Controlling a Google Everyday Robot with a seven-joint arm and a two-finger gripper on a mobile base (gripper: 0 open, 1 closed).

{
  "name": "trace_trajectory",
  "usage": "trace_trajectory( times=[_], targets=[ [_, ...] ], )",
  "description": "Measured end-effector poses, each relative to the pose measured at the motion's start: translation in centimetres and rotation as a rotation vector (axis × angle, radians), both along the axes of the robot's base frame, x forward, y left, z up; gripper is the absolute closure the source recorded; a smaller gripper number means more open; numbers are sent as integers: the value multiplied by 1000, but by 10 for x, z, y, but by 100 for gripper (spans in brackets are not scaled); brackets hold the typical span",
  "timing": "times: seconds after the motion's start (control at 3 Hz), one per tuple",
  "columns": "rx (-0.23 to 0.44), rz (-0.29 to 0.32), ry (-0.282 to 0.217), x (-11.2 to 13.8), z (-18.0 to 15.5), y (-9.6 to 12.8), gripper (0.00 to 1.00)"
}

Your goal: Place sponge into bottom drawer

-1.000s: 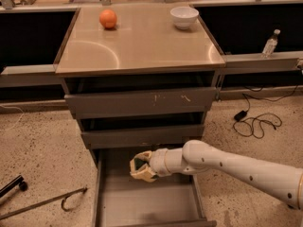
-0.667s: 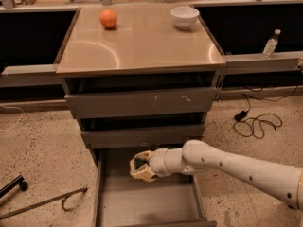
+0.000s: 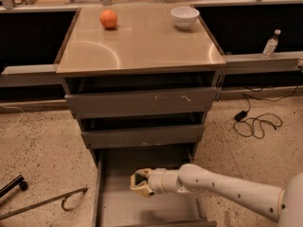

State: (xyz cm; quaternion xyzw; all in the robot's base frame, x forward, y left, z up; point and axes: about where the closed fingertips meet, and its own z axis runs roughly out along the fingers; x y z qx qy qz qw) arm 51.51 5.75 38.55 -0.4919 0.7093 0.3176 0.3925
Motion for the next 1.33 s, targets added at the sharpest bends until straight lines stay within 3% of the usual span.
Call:
trace_trajectory(
  times=[0.33,0.67,1.0,1.33],
  targets=[
    [12,-80,56,4,-79,4,100],
    [38,-140,153,-3,-163,16,100],
    [43,-165,235,-21,-221,28,100],
    [45,-173,245,-23,-228,29,100]
  ],
)
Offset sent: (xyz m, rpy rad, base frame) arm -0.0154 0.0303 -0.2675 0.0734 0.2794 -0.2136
